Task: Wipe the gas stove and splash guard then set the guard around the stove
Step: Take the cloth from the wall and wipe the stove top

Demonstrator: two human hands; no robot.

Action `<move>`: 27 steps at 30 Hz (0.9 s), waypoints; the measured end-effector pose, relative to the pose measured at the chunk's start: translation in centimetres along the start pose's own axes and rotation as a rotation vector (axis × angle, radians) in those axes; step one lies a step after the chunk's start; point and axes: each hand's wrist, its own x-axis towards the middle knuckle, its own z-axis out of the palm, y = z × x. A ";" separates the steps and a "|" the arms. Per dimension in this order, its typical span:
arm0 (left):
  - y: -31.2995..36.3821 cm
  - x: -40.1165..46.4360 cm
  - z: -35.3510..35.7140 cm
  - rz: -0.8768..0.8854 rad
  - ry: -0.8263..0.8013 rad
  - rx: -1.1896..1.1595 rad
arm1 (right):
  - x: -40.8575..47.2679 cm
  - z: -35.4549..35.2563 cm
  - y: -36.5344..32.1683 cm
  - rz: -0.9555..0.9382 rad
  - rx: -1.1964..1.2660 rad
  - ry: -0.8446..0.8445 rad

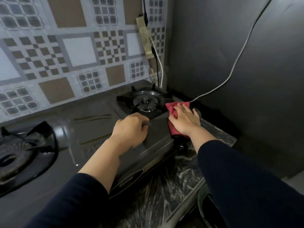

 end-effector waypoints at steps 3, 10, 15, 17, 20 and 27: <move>0.4 1.3 0.5 -0.006 0.023 0.011 | 2.6 -0.6 1.2 0.030 -0.087 -0.070; -0.2 1.1 0.3 -0.034 -0.051 0.056 | 1.8 -0.6 0.5 0.053 -0.116 -0.084; -1.6 0.4 -0.8 -0.100 -0.079 0.054 | -3.9 0.7 -3.7 -0.070 -0.029 -0.018; -2.2 0.2 -1.1 -0.123 -0.065 0.051 | -5.9 1.4 -5.7 -0.123 -0.009 0.007; -3.3 -0.5 -1.7 -0.156 -0.083 0.038 | -8.3 2.3 -9.1 -0.222 -0.001 0.004; -7.0 -2.3 -3.2 -0.186 -0.055 0.019 | -9.2 3.5 -15.0 -0.357 -0.050 -0.082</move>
